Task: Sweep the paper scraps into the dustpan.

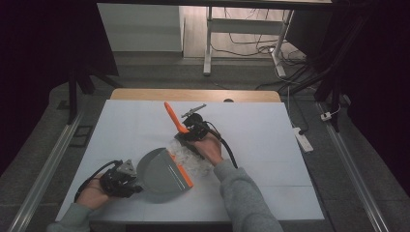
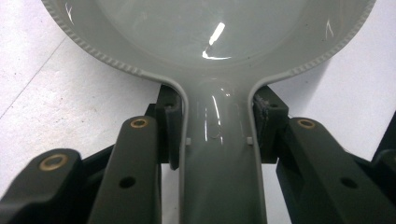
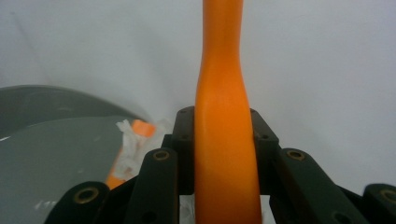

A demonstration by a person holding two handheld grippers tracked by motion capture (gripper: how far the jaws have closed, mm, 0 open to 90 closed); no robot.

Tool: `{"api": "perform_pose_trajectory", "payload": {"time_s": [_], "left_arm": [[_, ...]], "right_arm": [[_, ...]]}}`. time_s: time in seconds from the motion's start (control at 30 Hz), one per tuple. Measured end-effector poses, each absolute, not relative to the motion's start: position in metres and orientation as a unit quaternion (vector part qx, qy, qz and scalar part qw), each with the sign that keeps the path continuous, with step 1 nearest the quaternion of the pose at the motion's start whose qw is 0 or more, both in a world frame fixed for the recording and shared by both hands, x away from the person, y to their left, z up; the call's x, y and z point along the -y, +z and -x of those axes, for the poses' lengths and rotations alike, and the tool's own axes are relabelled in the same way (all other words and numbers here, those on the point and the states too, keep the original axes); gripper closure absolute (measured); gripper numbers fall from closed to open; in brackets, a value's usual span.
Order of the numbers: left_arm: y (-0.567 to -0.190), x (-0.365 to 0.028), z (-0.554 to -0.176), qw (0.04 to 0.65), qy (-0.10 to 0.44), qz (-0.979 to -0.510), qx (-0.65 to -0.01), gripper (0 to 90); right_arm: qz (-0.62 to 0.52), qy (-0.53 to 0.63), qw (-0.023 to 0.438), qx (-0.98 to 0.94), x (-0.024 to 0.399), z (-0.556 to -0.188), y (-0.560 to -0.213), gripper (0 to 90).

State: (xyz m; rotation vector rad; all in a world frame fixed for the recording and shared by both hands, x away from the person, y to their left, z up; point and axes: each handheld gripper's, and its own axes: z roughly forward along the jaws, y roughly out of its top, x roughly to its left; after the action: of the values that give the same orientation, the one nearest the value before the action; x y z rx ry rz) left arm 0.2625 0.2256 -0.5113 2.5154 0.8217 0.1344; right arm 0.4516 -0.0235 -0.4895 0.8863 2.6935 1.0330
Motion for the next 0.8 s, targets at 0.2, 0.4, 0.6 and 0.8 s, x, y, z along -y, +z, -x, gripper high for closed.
{"api": "perform_pose_trajectory", "payload": {"time_s": [0.2, 0.4, 0.6, 0.8], "left_arm": [[-0.512, -0.226, -0.263, 0.244, 0.047, -0.921, -0.3, 62.0], [-0.511, -0.226, -0.263, 0.244, 0.048, -0.921, -0.3, 62.0], [-0.512, -0.226, -0.263, 0.244, 0.049, -0.921, -0.3, 62.0], [-0.512, -0.226, -0.263, 0.244, 0.049, -0.921, -0.3, 62.1]], "right_arm": [[-0.264, 0.344, 0.044, -0.9, 0.011, -0.43, -0.488, 70.2], [-0.235, 0.36, 0.032, -0.903, 0.005, -0.411, -0.481, 70.1], [-0.242, 0.412, 0.084, -0.874, 0.024, -0.408, -0.452, 70.1], [-0.289, 0.421, 0.111, -0.853, 0.054, -0.421, -0.445, 70.1]]}}
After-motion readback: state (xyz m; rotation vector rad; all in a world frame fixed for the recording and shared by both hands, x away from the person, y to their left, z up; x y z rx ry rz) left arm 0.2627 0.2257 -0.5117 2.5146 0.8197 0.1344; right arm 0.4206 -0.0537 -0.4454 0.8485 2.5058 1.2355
